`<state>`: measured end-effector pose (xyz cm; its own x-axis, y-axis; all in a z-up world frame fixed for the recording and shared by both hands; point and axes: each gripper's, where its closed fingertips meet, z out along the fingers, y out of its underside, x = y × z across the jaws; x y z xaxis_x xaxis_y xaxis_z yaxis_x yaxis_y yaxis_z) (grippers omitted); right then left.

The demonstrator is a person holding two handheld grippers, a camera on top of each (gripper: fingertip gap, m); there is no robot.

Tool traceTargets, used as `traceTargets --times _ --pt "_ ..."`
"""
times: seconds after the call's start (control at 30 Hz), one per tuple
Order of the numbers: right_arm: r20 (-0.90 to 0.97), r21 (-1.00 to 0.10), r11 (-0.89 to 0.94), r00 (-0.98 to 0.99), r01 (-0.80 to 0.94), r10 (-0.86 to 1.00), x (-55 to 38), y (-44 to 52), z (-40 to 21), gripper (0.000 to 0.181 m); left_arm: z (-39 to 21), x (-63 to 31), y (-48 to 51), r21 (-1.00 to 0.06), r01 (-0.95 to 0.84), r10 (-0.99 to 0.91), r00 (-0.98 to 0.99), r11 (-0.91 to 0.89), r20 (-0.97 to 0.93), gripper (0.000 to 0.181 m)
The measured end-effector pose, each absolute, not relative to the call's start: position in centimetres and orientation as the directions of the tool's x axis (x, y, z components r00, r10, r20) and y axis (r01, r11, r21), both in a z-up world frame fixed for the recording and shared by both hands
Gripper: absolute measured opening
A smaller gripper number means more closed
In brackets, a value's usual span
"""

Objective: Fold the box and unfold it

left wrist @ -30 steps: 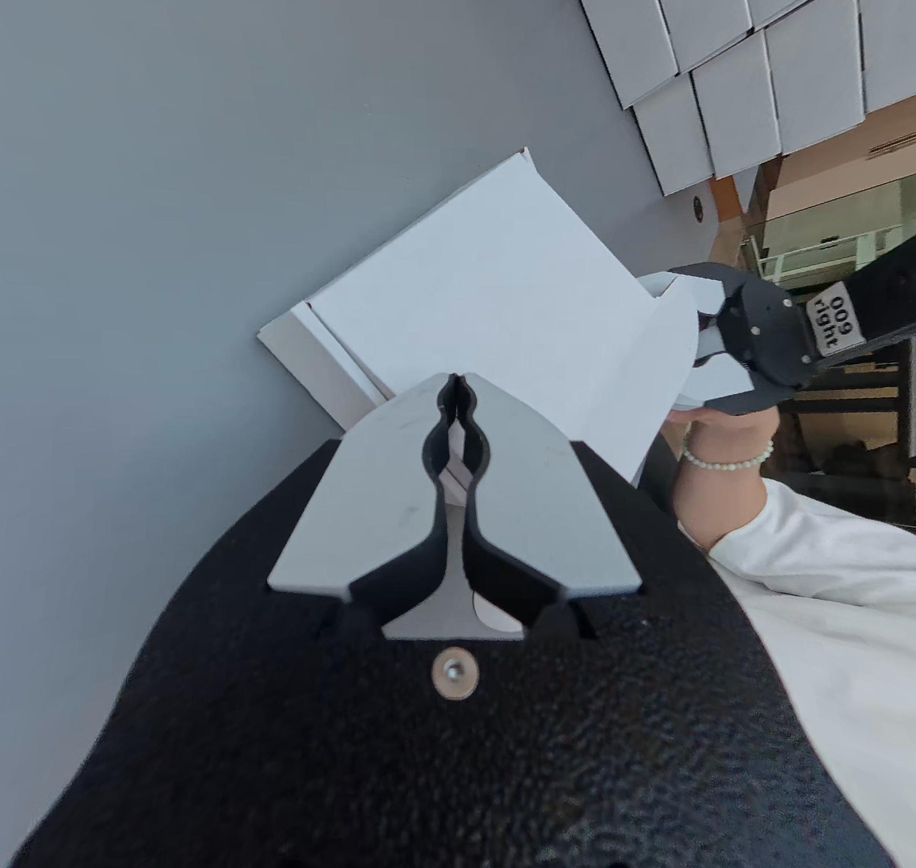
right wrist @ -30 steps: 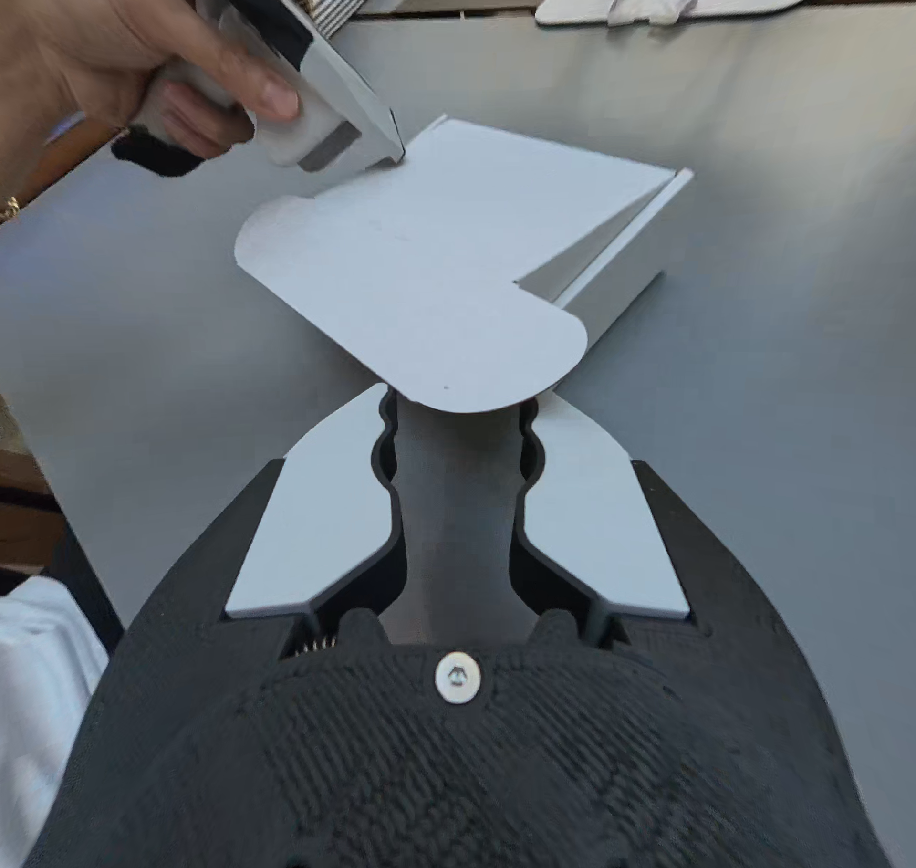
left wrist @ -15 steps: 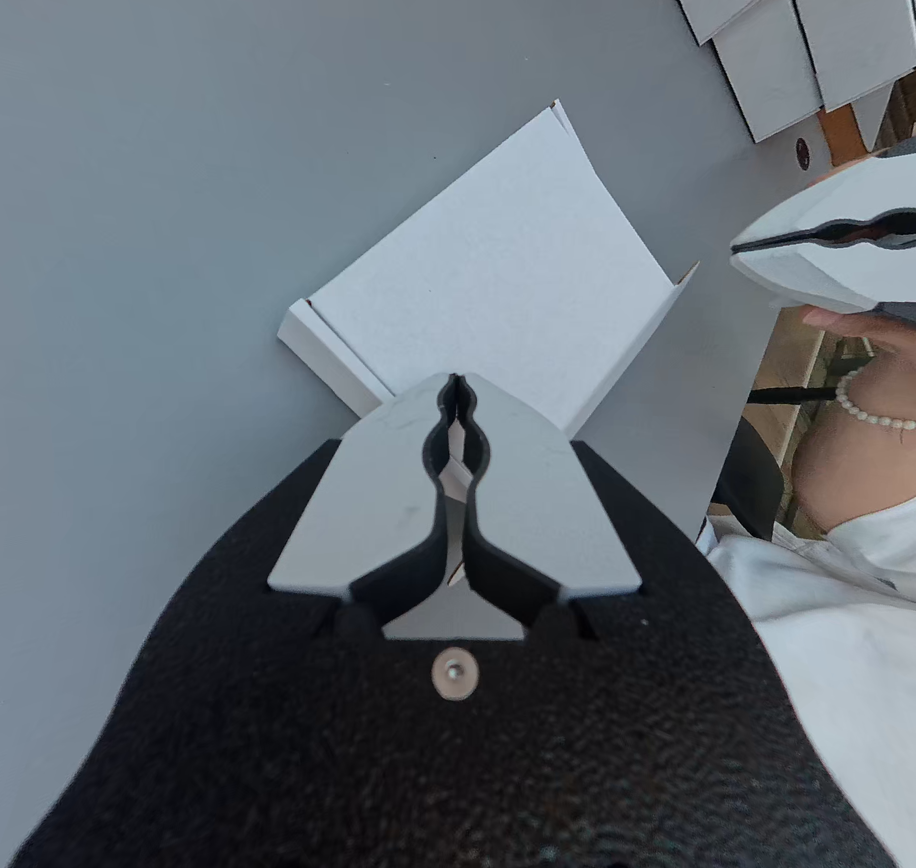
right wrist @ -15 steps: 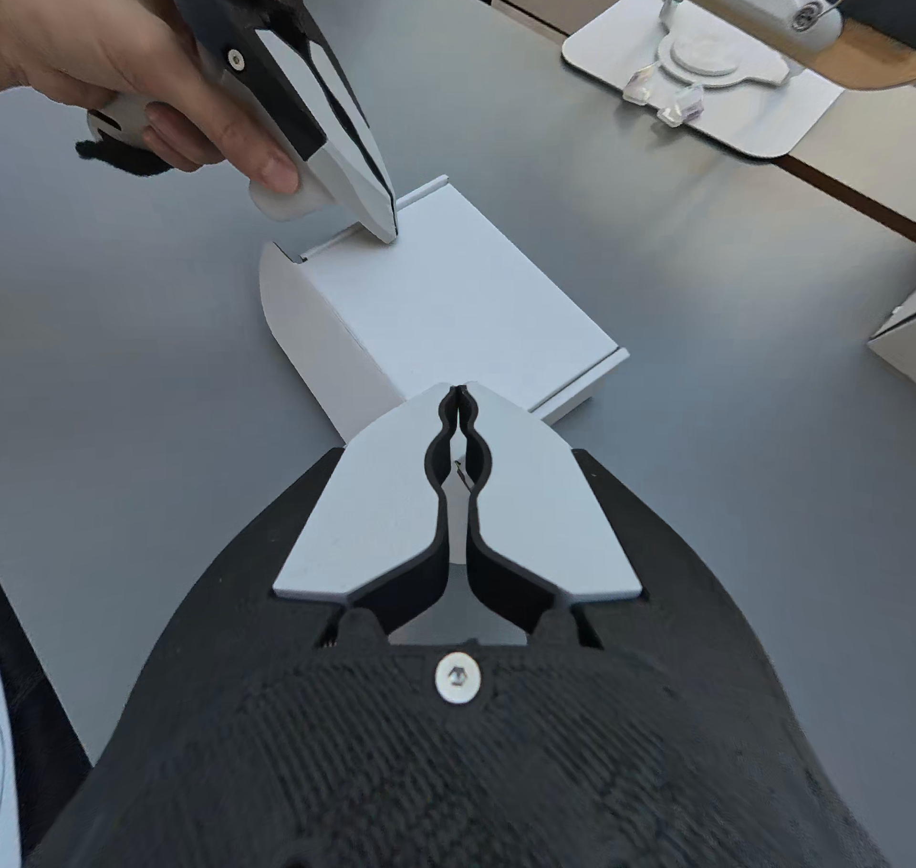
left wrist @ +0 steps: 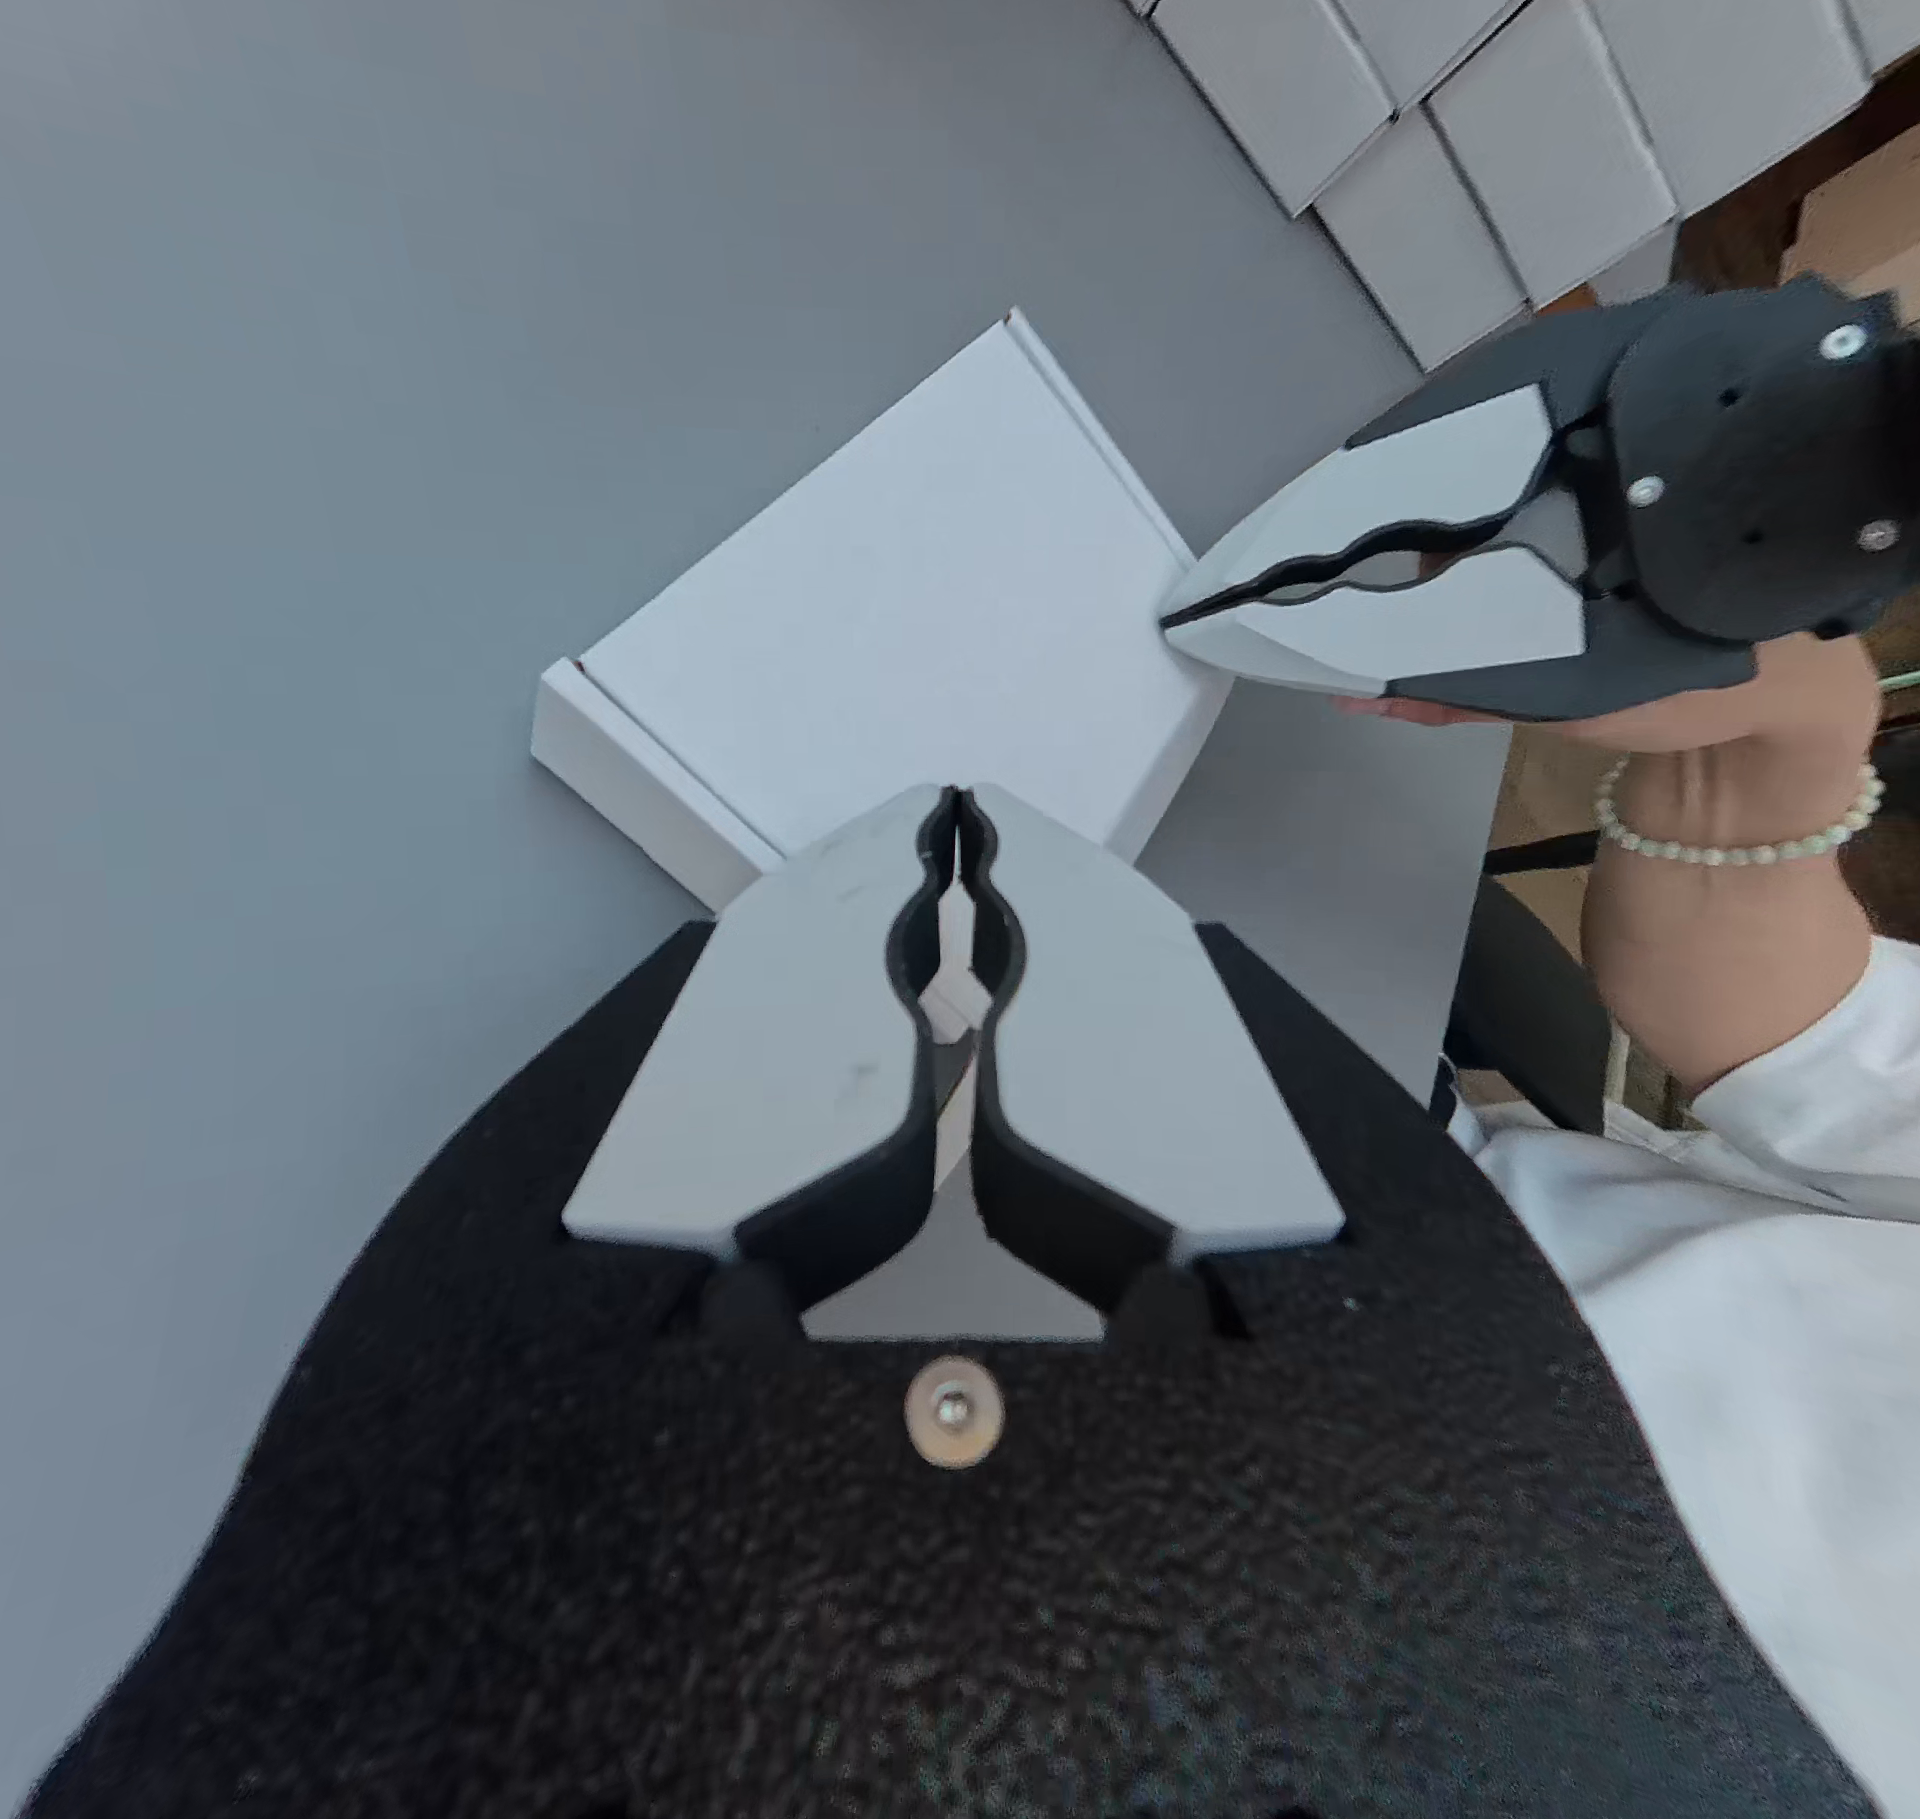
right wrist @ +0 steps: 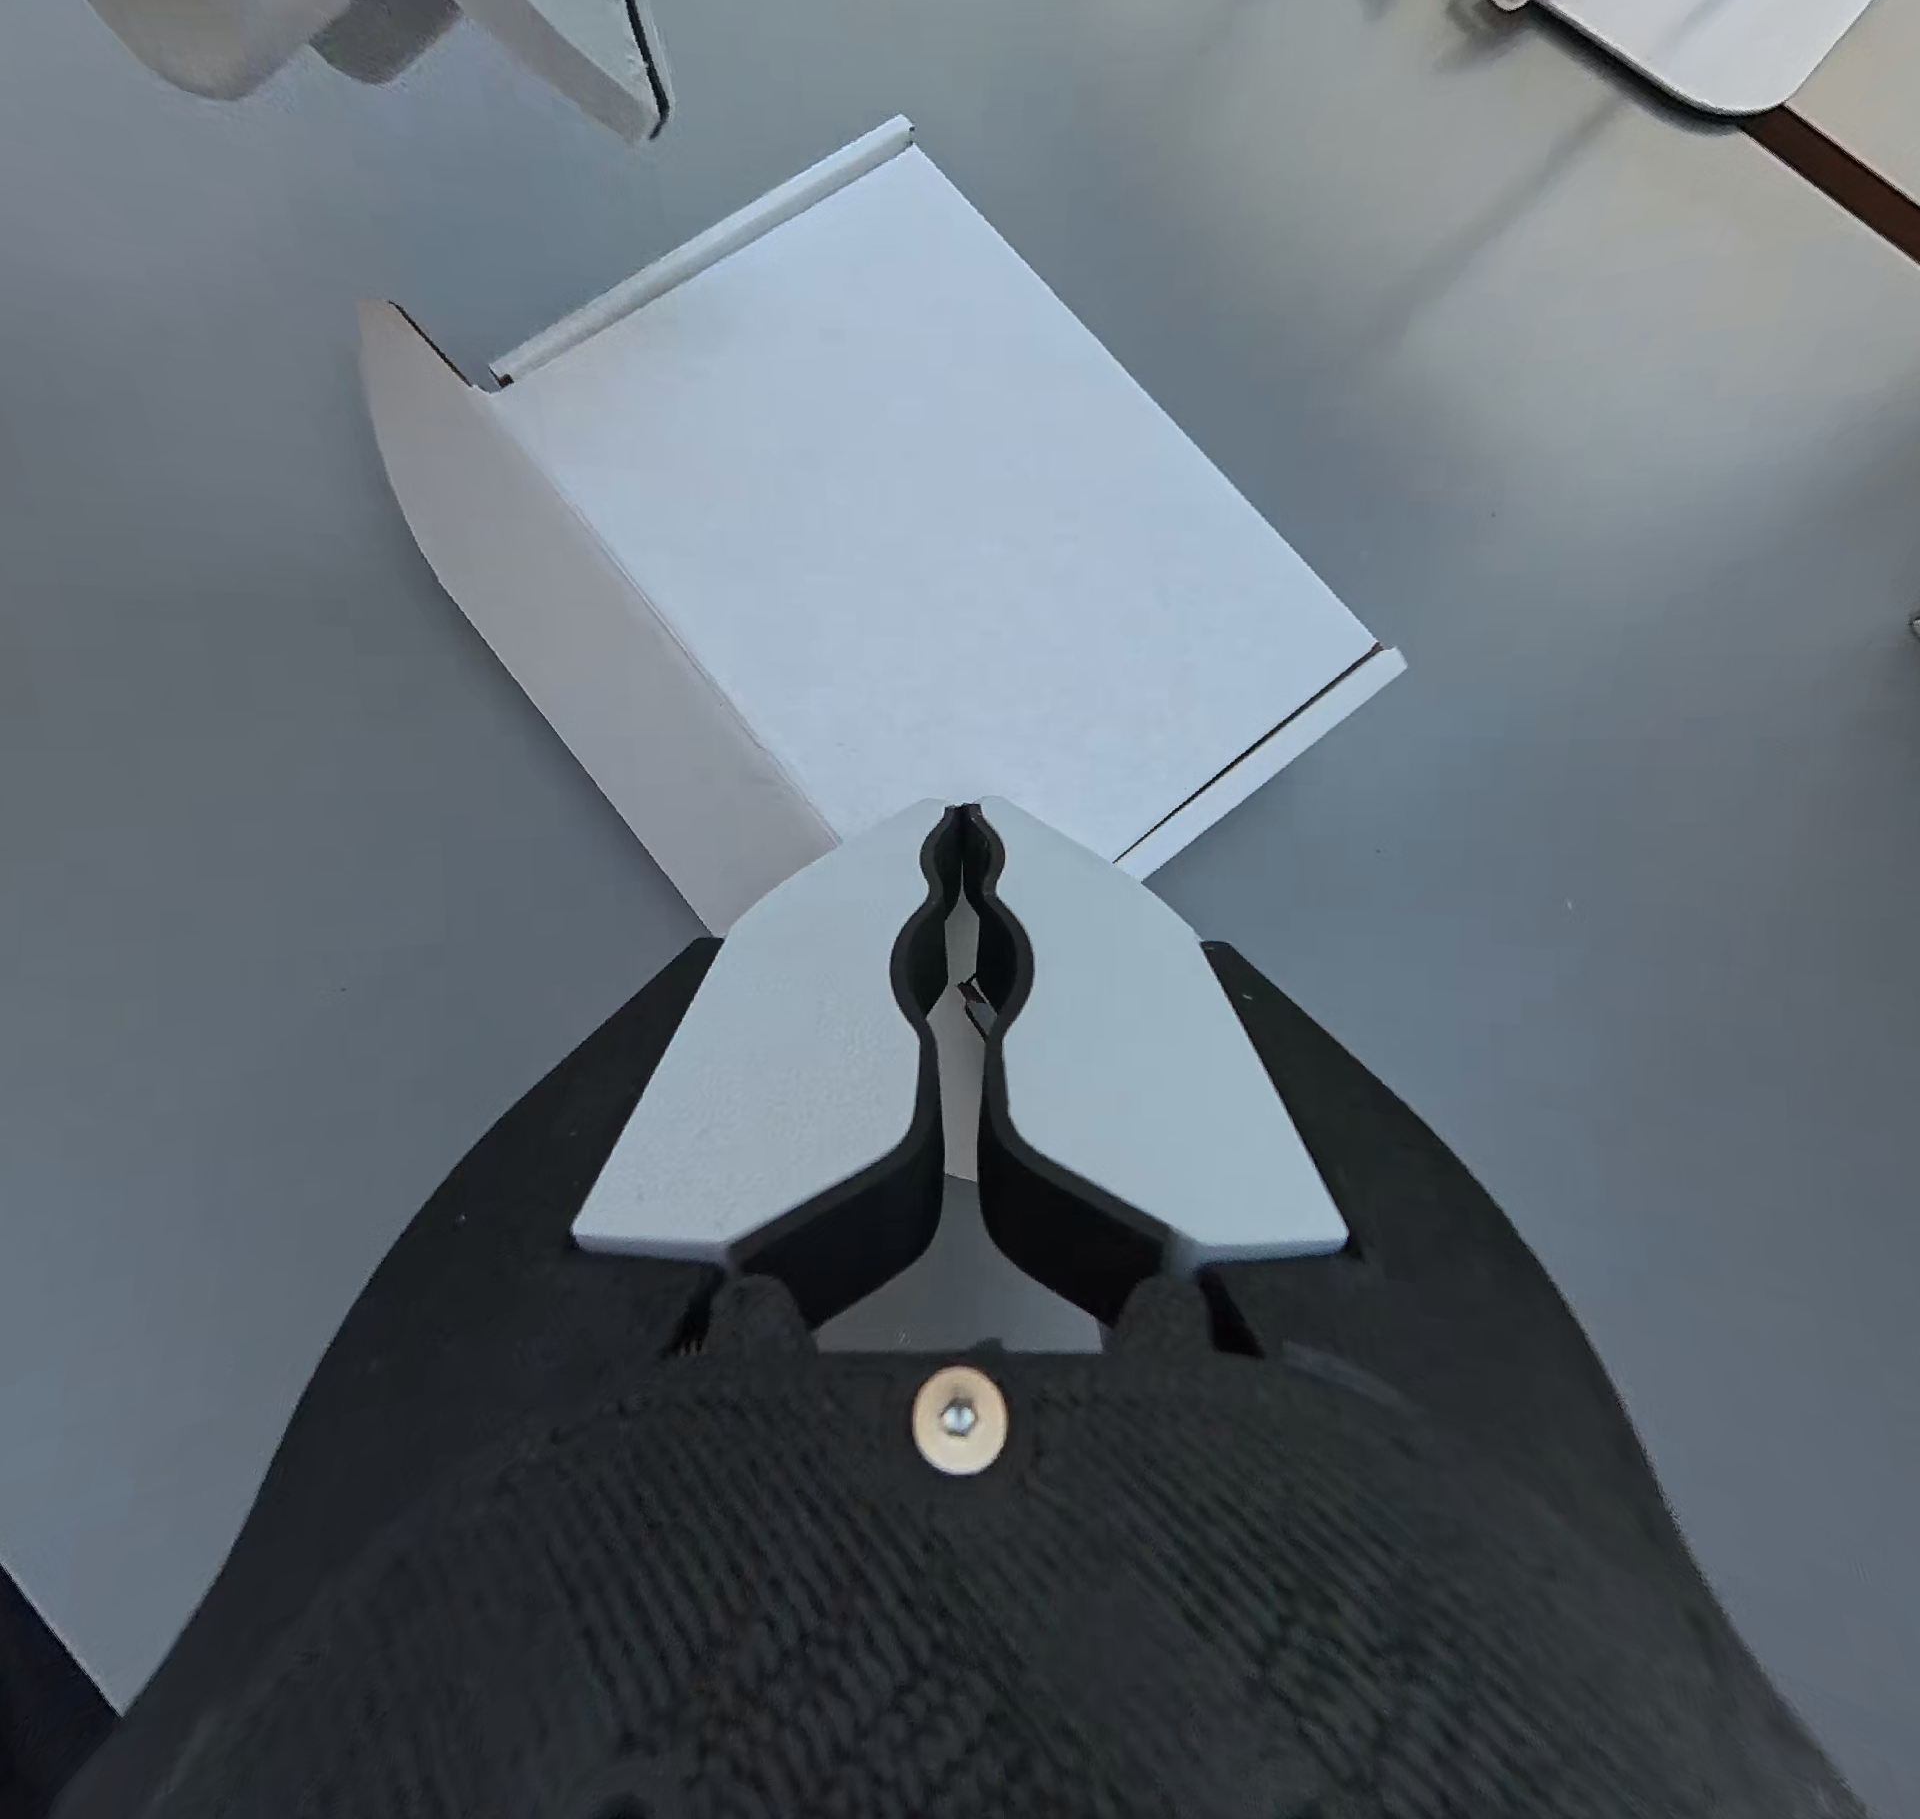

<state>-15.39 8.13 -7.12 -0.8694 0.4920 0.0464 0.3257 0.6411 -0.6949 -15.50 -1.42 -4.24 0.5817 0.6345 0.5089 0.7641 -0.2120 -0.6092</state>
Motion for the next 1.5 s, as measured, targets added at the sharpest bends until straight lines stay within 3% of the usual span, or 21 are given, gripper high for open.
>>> traceTargets --times 0.03,0.2,0.3,0.43,0.57,0.73,0.97,1.5 --pt "0.032 -0.702 0.63 -0.869 0.332 0.494 -15.4 8.1 -7.1 0.0 -3.6 -15.5 -1.7 -0.621 0.763 0.629 0.575 -0.182 0.523 0.0" --pt "-0.098 -0.709 0.59 -0.882 0.387 0.461 -15.2 7.9 -6.9 0.0 -4.6 -14.9 -3.2 -0.567 0.802 0.653 0.532 -0.185 0.539 0.0" --pt "-0.226 -0.761 0.476 -0.868 0.441 0.443 -15.2 7.4 -5.6 0.026 -5.2 -14.4 -3.0 -0.539 0.825 0.637 0.51 -0.171 0.578 0.0" --pt "-0.265 -0.784 0.367 -0.804 0.501 0.532 -17.3 9.1 -4.8 0.059 -5.3 -14.7 -2.7 -0.534 0.836 0.631 0.482 -0.124 0.608 0.0" --pt "-0.339 -0.757 0.269 -0.71 0.596 0.617 -18.9 11.9 -4.8 0.069 -5.5 -15.2 -2.7 -0.472 0.879 0.594 0.414 -0.066 0.689 0.0" --pt "-0.581 -0.632 0.134 -0.581 0.763 0.57 -18.9 13.7 -5.3 0.081 -6.3 -15.3 -2.8 -0.441 0.895 0.605 0.39 -0.071 0.694 0.0" --pt "-0.751 -0.449 0.113 -0.443 0.886 0.49 -18.0 13.0 -7.0 0.082 -6.6 -15.1 -3.3 -0.488 0.867 0.641 0.433 -0.102 0.634 0.0" --pt "-0.855 -0.269 0.236 -0.344 0.934 0.388 -16.2 6.8 -5.7 0.074 -7.0 -15.0 -4.8 -0.534 0.845 0.641 0.424 -0.025 0.64 0.0"
